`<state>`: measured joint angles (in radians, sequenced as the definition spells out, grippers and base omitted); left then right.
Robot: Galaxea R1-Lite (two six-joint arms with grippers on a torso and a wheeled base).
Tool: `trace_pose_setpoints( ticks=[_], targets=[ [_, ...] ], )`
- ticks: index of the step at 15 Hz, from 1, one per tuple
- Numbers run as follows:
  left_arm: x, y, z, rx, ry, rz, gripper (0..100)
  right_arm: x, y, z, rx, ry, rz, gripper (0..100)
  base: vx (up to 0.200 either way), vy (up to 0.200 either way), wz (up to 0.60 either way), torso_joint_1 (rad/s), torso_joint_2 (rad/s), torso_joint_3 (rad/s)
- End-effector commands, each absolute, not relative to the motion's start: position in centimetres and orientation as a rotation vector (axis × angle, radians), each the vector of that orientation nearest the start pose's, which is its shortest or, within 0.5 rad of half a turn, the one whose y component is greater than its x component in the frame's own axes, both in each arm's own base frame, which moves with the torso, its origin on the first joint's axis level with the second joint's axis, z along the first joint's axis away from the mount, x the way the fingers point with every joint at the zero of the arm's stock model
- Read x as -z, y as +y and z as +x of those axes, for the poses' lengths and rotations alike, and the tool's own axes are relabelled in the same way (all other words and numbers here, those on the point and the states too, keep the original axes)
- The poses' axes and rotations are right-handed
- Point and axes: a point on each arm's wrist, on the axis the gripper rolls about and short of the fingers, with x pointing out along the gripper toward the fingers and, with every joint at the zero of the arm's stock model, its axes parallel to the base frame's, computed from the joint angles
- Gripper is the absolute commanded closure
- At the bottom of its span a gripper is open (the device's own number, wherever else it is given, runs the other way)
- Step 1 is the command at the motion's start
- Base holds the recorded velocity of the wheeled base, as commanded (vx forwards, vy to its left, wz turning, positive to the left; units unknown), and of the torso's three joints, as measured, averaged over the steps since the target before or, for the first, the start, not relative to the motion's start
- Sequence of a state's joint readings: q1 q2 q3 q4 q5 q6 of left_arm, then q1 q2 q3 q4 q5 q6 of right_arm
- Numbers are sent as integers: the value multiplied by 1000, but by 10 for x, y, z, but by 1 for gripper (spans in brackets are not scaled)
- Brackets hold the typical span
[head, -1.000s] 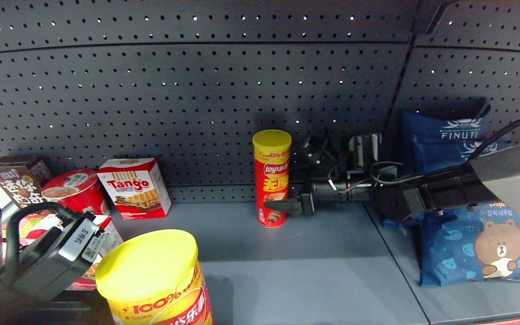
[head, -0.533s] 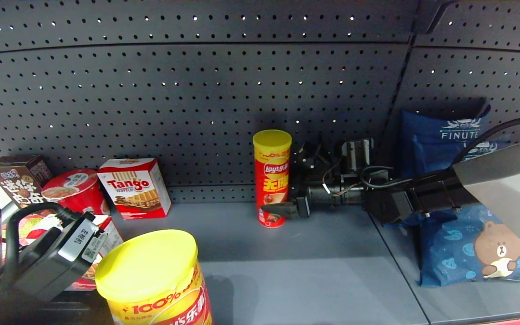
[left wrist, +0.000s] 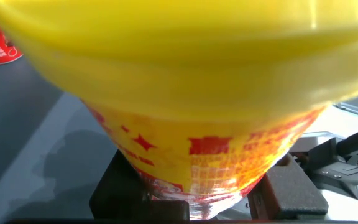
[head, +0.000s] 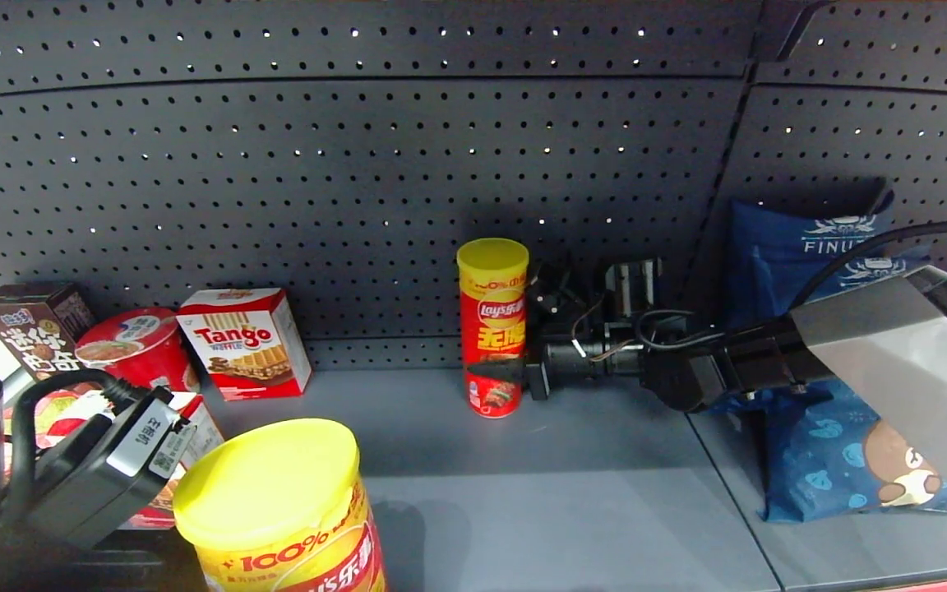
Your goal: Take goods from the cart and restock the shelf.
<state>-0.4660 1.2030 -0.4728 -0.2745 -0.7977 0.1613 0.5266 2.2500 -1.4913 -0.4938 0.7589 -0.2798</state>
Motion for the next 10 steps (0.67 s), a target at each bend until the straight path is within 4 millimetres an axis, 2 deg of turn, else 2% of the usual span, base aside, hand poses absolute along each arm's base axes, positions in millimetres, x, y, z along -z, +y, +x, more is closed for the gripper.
trace_pose_setpoints(
  ticks=[1, 6, 10],
  targets=[
    [-177, -86, 134, 1275, 379, 56, 100, -140, 245, 390, -1308, 109, -206, 100, 0, 0, 0, 0, 0, 0],
    [-177, -86, 134, 1275, 379, 56, 100, -146, 245, 386, -1301, 103, -207, 100, 0, 0, 0, 0, 0, 0],
    [-173, -84, 132, 1273, 393, 54, 100, -155, 239, 373, -1280, 108, -211, 100, 0, 0, 0, 0, 0, 0]
  ],
)
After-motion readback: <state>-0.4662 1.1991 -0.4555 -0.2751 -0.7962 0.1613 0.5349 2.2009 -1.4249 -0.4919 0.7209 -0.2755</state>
